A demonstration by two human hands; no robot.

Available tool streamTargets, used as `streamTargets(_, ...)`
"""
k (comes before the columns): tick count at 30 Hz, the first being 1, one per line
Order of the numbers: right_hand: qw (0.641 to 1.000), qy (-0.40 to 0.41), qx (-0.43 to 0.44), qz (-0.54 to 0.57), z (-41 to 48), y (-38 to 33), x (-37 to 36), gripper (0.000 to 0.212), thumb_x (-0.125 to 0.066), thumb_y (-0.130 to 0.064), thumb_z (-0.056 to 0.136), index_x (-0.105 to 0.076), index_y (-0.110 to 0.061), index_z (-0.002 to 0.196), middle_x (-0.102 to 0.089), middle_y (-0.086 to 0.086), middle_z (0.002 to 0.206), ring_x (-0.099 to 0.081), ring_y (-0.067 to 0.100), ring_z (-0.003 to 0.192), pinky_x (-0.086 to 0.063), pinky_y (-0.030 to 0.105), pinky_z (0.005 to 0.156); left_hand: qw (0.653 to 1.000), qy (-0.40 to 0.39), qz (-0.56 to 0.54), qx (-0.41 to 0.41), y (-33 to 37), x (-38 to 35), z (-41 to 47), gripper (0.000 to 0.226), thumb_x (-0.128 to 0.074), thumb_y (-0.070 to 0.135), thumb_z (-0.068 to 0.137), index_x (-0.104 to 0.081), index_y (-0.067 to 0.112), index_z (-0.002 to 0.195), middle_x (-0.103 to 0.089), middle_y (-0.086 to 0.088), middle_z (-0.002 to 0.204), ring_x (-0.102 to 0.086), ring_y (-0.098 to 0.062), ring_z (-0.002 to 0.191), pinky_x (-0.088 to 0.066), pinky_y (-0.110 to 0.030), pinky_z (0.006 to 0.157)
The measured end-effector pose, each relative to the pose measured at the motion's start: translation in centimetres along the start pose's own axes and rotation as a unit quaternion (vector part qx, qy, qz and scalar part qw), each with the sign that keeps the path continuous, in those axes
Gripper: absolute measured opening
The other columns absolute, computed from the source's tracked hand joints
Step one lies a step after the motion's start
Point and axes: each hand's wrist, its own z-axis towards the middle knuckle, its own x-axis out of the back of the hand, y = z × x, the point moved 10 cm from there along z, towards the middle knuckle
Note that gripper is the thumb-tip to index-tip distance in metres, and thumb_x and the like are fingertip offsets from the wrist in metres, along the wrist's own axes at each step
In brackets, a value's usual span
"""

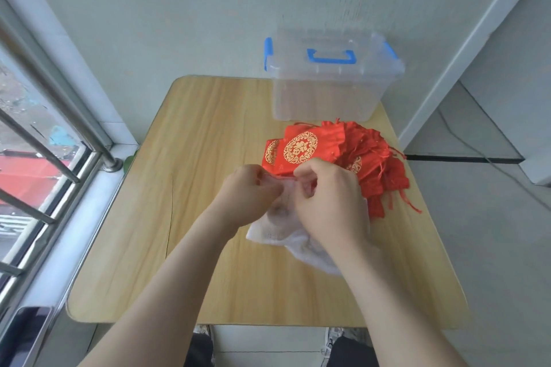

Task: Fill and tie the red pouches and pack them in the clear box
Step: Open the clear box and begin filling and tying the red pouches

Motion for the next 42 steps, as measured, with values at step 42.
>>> streamTargets(42, 0.946, -0.005, -0.069, 0.316, 4.4, 0.0, -1.9, 0.019, -0.062, -0.03, 0.107, -0.079, -0.023, 0.102, -0.081, -0.01, 0.088, -0.076, 0.012, 0.082, -0.063, 0.057, 0.079, 0.961, 0.165, -0.129, -0.18, 3.5, 6.4, -1.4, 0.009, -0.074, 0.021, 0.099, -0.08, 0.027, 0.098, -0.08, 0.01, 0.089, -0.076, -0.011, 0.088, -0.062, -0.045, 0.084)
